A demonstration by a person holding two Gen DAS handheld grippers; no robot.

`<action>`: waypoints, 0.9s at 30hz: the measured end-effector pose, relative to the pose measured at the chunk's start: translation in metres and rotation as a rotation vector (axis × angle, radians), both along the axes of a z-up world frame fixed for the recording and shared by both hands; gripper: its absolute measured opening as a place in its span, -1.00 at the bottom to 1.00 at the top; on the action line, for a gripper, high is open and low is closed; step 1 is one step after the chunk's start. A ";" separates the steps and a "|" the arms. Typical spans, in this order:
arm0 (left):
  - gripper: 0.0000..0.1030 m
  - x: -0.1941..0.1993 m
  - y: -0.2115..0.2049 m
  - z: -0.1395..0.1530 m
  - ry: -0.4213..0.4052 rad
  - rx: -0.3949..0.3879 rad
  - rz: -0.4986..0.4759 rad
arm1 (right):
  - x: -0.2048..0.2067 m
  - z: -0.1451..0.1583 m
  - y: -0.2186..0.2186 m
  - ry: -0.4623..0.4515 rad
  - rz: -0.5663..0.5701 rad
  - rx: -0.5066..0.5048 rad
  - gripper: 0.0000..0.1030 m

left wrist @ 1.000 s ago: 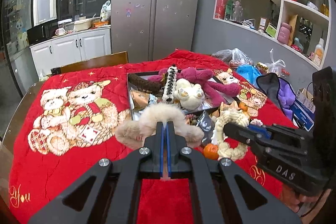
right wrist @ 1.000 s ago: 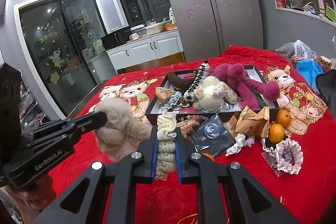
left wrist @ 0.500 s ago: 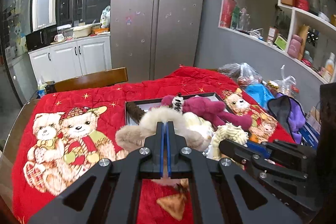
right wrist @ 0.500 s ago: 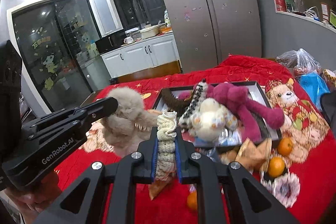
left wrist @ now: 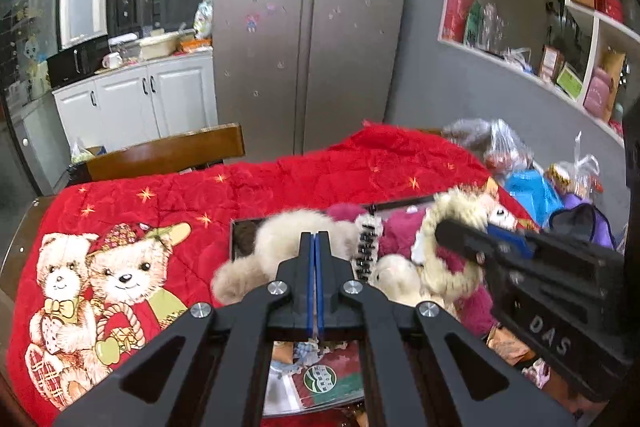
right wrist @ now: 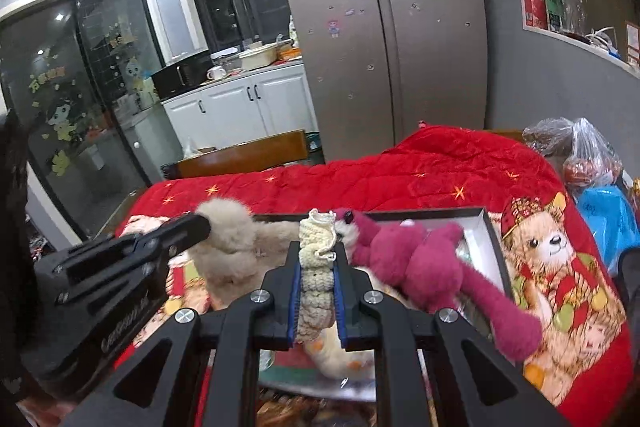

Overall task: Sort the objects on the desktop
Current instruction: 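Lift the fluffy plush and scrunchie and carry both over the box, then lower the plush and scrunchie into the box and open both grippers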

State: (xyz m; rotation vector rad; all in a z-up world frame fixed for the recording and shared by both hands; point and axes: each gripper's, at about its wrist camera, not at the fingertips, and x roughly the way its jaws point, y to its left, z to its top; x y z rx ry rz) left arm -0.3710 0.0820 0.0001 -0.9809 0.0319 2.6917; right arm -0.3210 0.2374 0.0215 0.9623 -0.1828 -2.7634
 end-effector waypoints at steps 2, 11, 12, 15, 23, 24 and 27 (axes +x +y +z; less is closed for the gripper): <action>-0.99 0.000 0.000 -0.003 0.007 -0.006 -0.002 | -0.005 -0.003 0.000 0.001 -0.006 0.011 -0.73; -1.00 0.001 -0.008 -0.007 -0.006 0.007 -0.005 | -0.016 -0.015 -0.007 -0.020 -0.004 0.038 -0.73; -0.99 0.001 -0.007 -0.007 -0.007 0.004 -0.006 | -0.016 -0.015 -0.007 -0.020 -0.003 0.040 -0.73; -0.99 0.002 -0.006 -0.007 -0.003 -0.008 -0.009 | -0.013 -0.013 -0.009 -0.014 0.000 0.043 -0.73; -0.90 0.001 -0.014 -0.002 -0.015 0.036 -0.002 | -0.015 -0.013 -0.009 -0.020 0.005 0.041 -0.67; -0.81 0.000 -0.016 -0.002 -0.022 0.041 0.005 | -0.015 -0.014 -0.008 -0.027 0.006 0.032 -0.65; 0.00 -0.002 -0.019 -0.004 -0.012 0.010 0.050 | -0.017 -0.014 -0.004 -0.035 0.000 0.009 0.10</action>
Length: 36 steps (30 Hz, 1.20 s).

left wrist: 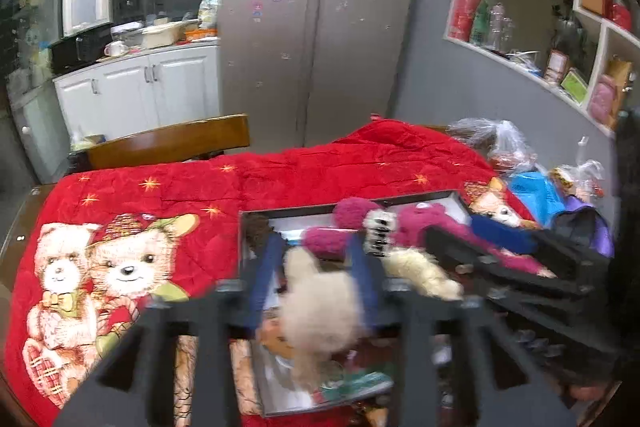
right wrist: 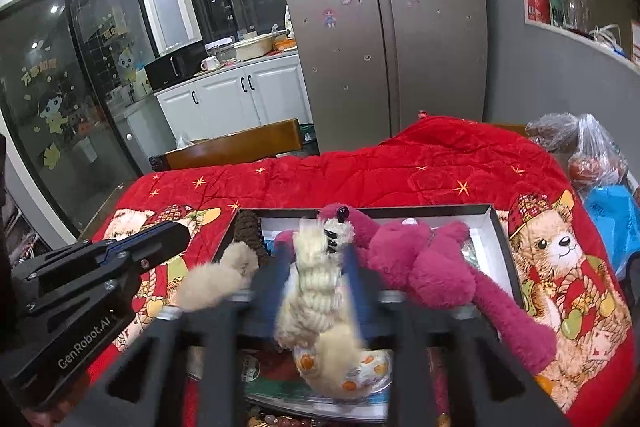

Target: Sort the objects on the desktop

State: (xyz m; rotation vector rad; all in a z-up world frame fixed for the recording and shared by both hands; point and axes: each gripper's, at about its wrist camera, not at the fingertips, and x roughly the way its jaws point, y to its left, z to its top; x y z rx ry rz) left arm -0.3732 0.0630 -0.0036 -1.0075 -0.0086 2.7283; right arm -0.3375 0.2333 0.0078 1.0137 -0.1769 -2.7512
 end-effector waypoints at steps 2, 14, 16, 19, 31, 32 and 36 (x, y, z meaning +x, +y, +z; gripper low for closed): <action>0.20 0.000 -0.003 0.001 0.012 -0.012 0.014 | 0.002 0.003 0.002 0.018 -0.011 -0.007 0.16; 0.40 0.004 -0.006 0.008 0.019 -0.017 0.026 | 0.004 0.009 0.007 0.036 -0.030 0.003 0.28; 0.47 0.004 -0.007 0.009 0.019 -0.015 0.034 | 0.005 0.011 0.008 0.040 -0.036 0.010 0.28; 0.51 0.006 -0.007 0.012 0.033 -0.024 0.036 | 0.007 0.014 0.009 0.045 -0.054 0.033 0.31; 0.58 0.046 -0.008 0.061 0.104 -0.050 0.079 | 0.029 0.045 0.001 0.109 -0.195 0.204 0.60; 0.59 0.052 -0.010 0.067 0.110 -0.042 0.080 | 0.035 0.050 0.001 0.122 -0.217 0.228 0.59; 0.75 0.095 -0.018 0.088 0.150 -0.026 0.103 | 0.063 0.068 0.004 0.145 -0.256 0.213 0.60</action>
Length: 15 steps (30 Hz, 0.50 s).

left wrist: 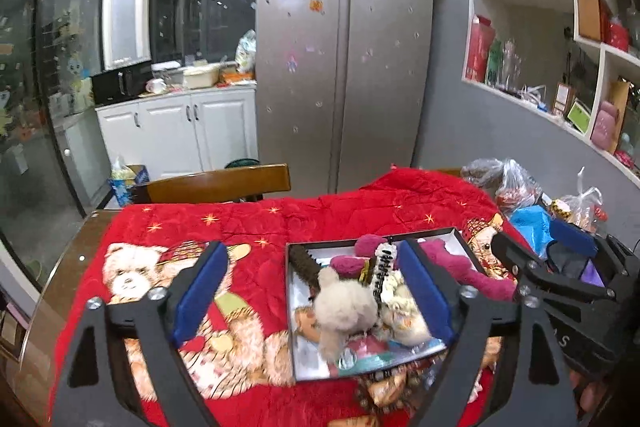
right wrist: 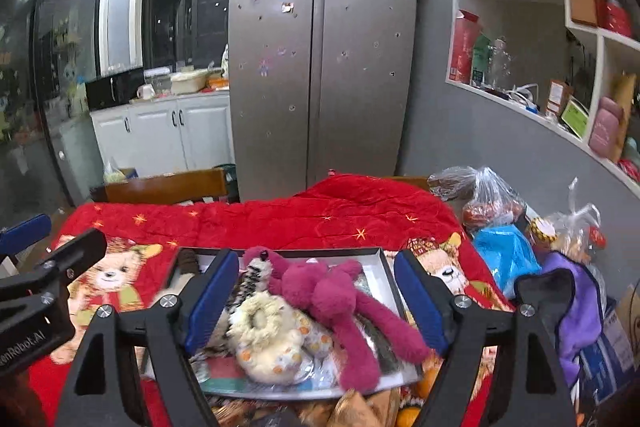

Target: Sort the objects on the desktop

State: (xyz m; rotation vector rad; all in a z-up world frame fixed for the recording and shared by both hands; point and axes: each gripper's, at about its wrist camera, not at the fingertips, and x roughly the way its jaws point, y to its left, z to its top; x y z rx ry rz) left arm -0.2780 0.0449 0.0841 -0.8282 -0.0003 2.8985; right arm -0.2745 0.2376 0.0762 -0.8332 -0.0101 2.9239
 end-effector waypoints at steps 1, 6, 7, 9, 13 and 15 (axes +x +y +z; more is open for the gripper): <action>0.75 0.015 -0.003 0.003 0.001 -0.003 0.007 | 0.012 0.004 0.000 -0.002 0.004 -0.002 0.61; 0.77 0.086 -0.016 0.003 0.004 -0.035 0.042 | 0.074 0.018 -0.012 0.032 -0.011 0.089 0.65; 0.83 0.104 -0.021 0.000 0.007 -0.027 0.051 | 0.089 0.019 -0.012 0.050 -0.014 0.085 0.67; 1.00 0.135 -0.030 -0.010 0.012 0.001 0.067 | 0.117 0.019 -0.011 0.082 -0.007 0.068 0.86; 0.99 0.192 -0.044 -0.046 0.011 0.045 0.094 | 0.184 0.003 -0.008 0.145 -0.009 0.078 0.99; 0.99 0.212 -0.045 -0.063 -0.006 0.040 0.088 | 0.209 -0.010 -0.009 0.146 -0.008 0.092 0.99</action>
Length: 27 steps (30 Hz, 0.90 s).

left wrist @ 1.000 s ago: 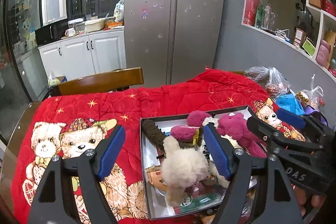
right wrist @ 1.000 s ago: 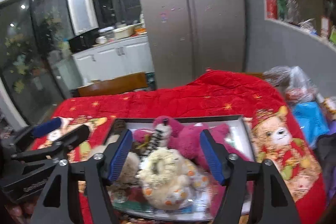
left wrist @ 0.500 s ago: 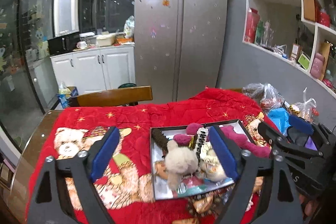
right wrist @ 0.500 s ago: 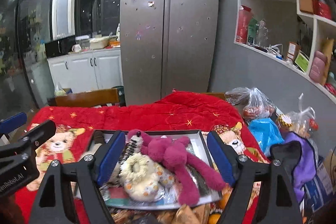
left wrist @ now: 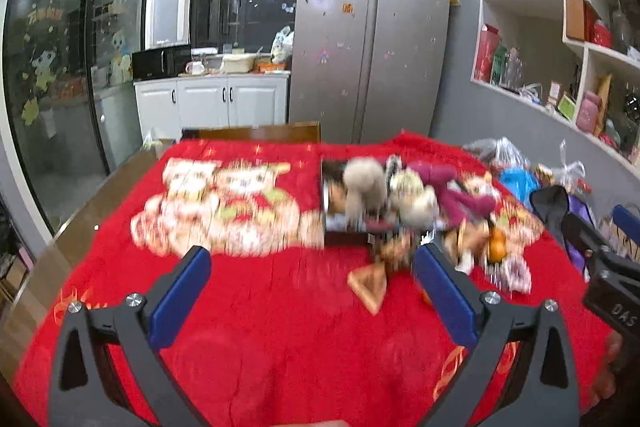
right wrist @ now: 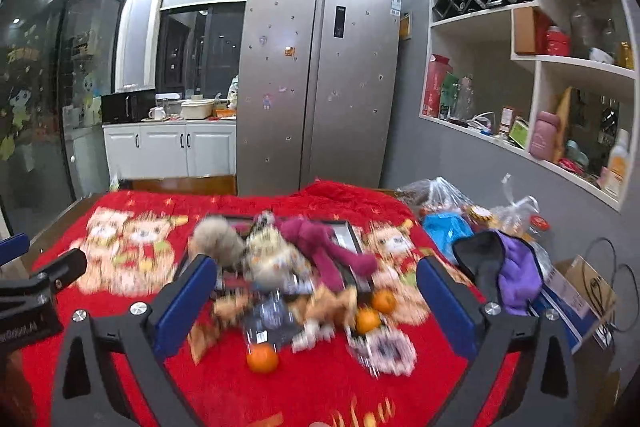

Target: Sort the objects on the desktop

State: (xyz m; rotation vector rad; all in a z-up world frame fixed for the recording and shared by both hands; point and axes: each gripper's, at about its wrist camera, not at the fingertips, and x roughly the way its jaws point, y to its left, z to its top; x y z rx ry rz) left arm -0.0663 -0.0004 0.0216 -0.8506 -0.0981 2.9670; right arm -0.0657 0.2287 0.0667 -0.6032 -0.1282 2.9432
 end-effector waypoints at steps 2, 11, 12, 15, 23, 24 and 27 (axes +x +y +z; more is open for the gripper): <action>0.99 0.013 0.002 -0.009 -0.005 -0.023 -0.014 | 0.023 -0.014 0.000 -0.022 -0.025 0.021 0.99; 0.99 0.062 0.000 -0.019 0.026 -0.004 -0.050 | 0.085 -0.034 0.013 -0.034 -0.053 -0.041 0.99; 0.99 0.068 0.000 -0.020 0.029 -0.009 -0.048 | 0.089 -0.037 0.012 -0.034 -0.051 -0.049 0.99; 0.99 0.073 -0.001 -0.023 0.030 0.001 -0.053 | 0.090 -0.048 0.013 -0.056 -0.057 -0.088 0.99; 0.99 0.085 -0.001 -0.029 0.024 0.011 -0.051 | 0.092 -0.071 0.012 -0.108 -0.051 -0.128 0.99; 0.99 0.085 -0.001 -0.029 0.025 0.011 -0.051 | 0.094 -0.073 0.012 -0.110 -0.050 -0.127 0.99; 0.99 0.086 -0.001 -0.030 0.021 0.016 -0.048 | 0.097 -0.072 0.013 -0.111 -0.050 -0.133 0.99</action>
